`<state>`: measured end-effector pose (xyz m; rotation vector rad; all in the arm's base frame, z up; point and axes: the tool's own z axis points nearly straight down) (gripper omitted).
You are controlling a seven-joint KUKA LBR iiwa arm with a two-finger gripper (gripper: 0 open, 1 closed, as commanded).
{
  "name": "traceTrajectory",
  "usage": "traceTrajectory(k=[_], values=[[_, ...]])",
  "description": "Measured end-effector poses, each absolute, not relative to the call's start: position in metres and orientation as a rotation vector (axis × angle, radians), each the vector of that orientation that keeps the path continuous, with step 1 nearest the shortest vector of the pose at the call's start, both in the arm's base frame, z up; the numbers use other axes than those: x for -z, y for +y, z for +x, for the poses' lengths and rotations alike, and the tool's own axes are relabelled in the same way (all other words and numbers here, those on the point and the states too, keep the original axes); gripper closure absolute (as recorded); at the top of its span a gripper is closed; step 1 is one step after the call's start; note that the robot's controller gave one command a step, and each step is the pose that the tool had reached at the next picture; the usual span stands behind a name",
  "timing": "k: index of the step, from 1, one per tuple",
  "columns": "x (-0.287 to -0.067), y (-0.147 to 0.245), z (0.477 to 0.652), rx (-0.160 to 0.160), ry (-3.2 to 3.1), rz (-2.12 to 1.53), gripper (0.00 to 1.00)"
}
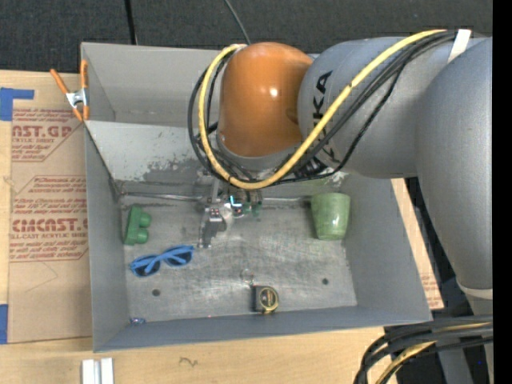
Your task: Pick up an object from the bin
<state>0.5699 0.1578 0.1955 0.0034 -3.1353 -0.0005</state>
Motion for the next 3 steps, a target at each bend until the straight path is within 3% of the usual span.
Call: traceTrajectory(k=[1, 2, 3], values=[[-0.069, 0.186, 0.56, 0.005, -3.146, 0.119, 0.0], [-0.074, 0.186, 0.561, 0.007, -3.144, 0.119, 1.0], [-0.25, 0.151, 0.533, 0.002, -3.134, 0.332, 1.0]])
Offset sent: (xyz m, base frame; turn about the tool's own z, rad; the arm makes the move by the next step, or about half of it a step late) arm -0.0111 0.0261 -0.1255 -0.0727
